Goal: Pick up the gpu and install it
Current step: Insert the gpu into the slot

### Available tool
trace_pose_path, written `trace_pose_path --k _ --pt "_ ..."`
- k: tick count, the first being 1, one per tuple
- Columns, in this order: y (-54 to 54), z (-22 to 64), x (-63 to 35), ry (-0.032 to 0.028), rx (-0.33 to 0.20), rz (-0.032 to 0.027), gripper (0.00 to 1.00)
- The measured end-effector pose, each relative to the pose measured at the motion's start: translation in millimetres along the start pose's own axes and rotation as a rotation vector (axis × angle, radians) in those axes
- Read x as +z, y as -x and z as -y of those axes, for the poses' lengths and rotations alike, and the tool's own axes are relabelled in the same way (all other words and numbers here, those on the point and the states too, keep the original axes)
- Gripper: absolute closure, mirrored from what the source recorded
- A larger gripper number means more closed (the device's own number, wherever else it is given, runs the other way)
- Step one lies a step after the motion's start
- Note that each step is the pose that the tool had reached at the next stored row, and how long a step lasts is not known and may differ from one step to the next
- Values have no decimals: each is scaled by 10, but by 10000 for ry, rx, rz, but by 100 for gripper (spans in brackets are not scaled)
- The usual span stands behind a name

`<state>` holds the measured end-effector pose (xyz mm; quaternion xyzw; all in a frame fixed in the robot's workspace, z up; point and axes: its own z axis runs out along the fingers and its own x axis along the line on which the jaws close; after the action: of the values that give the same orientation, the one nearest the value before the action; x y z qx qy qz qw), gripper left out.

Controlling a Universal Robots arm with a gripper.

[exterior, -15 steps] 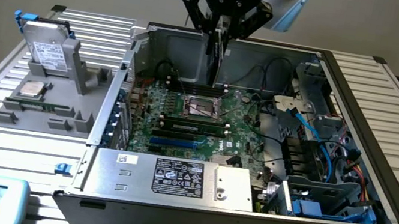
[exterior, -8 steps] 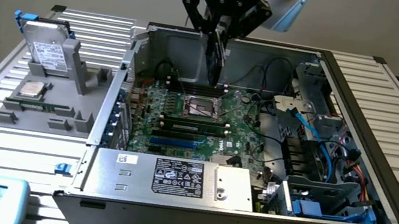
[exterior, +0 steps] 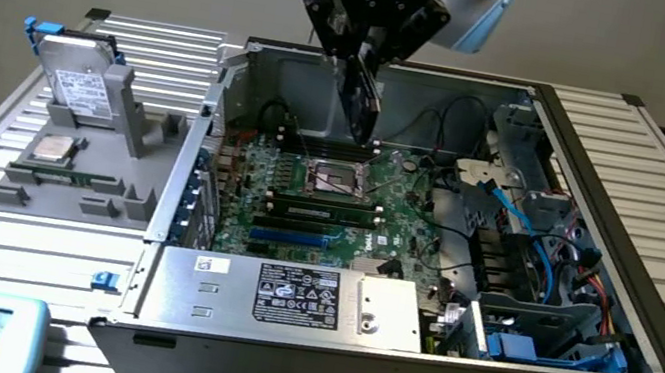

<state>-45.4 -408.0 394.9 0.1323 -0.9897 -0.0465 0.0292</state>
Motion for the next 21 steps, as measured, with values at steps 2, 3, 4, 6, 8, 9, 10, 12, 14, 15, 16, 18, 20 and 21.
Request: trace_pose_path --k 2,3,4,6,8,9,10,12,14,15,16,18,20,21 --pt "0 0 0 -16 -364 -36 72" --pt "0 0 0 -25 -541 -54 72" --pt "0 0 1 -33 -738 -74 72" --pt "0 0 1 -50 -1094 -109 72" --pt "0 0 1 -66 -1446 -145 72" --pt "0 0 1 -74 -1626 -163 72" --pt "0 0 1 -82 -1803 -181 72" --pt "0 0 1 -100 -2178 -218 72" --pt "0 0 1 -116 -2536 -254 72" --pt "0 0 1 -125 -2713 -273 72" --pt "0 0 1 -133 -2893 -291 72" --pt "0 0 1 -151 -3261 -325 72" --pt "0 0 2 -169 -3619 -356 72" --pt "0 0 2 -178 -3799 -371 72"
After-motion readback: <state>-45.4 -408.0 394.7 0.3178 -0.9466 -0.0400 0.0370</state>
